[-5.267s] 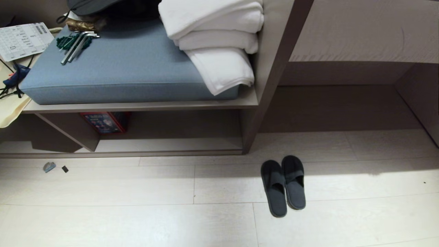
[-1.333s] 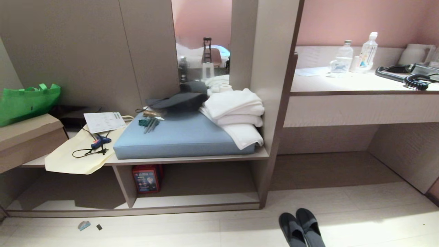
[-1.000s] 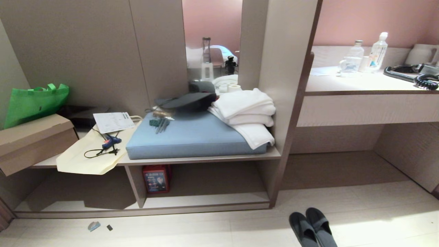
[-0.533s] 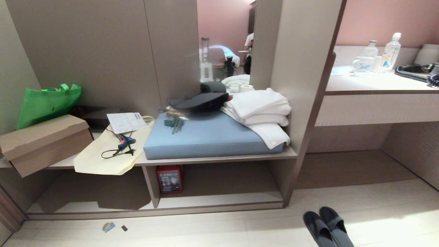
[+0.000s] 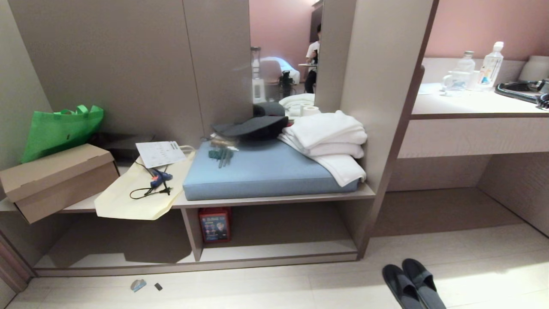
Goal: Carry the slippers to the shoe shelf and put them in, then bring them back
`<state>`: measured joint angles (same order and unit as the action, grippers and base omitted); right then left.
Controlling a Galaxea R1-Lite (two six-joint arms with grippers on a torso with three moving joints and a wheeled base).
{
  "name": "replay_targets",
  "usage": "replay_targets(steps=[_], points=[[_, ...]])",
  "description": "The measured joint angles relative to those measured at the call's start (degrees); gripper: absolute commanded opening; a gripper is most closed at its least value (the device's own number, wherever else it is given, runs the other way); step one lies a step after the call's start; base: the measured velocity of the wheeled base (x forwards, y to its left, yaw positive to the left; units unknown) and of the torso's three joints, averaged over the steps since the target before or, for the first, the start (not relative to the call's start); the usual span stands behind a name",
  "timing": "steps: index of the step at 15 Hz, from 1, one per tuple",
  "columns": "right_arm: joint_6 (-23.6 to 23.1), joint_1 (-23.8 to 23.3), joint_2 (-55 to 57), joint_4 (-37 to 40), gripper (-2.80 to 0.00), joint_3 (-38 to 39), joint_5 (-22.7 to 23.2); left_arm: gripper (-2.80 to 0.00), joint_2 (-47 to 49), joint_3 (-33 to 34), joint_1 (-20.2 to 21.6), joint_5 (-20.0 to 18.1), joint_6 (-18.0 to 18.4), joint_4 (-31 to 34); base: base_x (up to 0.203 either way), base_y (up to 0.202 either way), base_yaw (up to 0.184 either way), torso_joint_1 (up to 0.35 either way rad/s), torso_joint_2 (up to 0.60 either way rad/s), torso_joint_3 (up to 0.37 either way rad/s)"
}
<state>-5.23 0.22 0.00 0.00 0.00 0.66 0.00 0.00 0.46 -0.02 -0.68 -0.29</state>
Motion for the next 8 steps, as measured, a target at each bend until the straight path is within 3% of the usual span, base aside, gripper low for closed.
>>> replay_targets(steps=[4, 8], points=[[0.0, 0.0, 0.0, 0.0, -2.80, 0.0, 0.0, -2.80, 0.0, 0.0, 0.0, 0.0, -0.4, 0.0, 0.000, 0.000, 0.000, 0.000, 0.00, 0.000], [0.0, 0.0, 0.0, 0.0, -2.80, 0.0, 0.0, -2.80, 0.0, 0.0, 0.0, 0.0, -0.4, 0.0, -0.179, 0.000, -0.001, 0.004, 0.00, 0.003]])
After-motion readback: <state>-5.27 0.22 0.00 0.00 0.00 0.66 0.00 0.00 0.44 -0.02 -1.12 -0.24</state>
